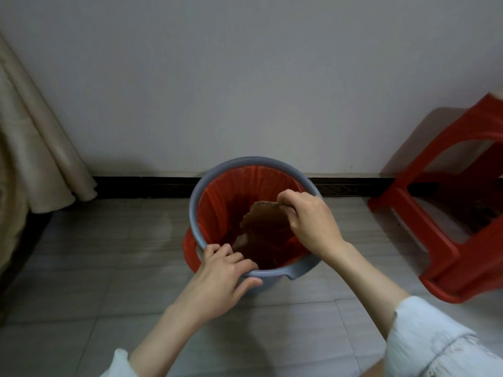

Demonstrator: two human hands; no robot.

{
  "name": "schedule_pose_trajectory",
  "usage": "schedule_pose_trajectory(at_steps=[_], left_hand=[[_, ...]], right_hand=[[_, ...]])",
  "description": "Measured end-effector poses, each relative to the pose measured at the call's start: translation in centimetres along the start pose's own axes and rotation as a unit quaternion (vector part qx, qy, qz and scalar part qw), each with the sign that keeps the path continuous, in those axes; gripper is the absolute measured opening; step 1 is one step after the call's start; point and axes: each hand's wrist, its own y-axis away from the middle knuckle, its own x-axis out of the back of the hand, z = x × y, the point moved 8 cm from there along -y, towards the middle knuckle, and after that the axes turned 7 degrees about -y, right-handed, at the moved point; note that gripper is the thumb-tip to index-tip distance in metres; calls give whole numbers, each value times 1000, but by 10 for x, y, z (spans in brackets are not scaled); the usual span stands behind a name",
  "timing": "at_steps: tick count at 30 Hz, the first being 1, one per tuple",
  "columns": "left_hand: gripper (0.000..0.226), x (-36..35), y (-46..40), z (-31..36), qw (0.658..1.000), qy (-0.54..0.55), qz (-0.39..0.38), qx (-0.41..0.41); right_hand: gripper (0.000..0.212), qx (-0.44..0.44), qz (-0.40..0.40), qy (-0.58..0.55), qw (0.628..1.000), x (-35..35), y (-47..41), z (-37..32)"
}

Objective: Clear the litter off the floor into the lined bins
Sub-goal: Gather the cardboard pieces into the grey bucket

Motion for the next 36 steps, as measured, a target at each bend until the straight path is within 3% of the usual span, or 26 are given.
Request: schedule_pose_trajectory(at_steps=[3,8,13,15,20,22,28,36], left_hand=[[32,2,-1,3,1000,-3,14,-1],[32,2,-8,2,1000,0,22,9],[32,3,-14,-4,999,7,23,24],[32,2,-16,-2,999,7,26,24],[32,1,-12,4,999,12,40,16],[32,2,-10,4,998,22,47,20],[34,-3,-27,22,998,28,53,24],[36,-24,-61,100,999,43,11,-19]], right_hand=[[14,3,-59,7,998,-12,0,2],[16,25,65,13,997,14,-3,-5],[13,67,43,51,995,11,-1,-11],[14,68,-4,54,996,2,2,-11],[29,-47,-239,35,969,-38,17,10],[31,-70,-225,5,972,-33,23,14],[25,-21,-118,23,992,-1,59,26],[22,-96,-17,24,995,55,127,87]])
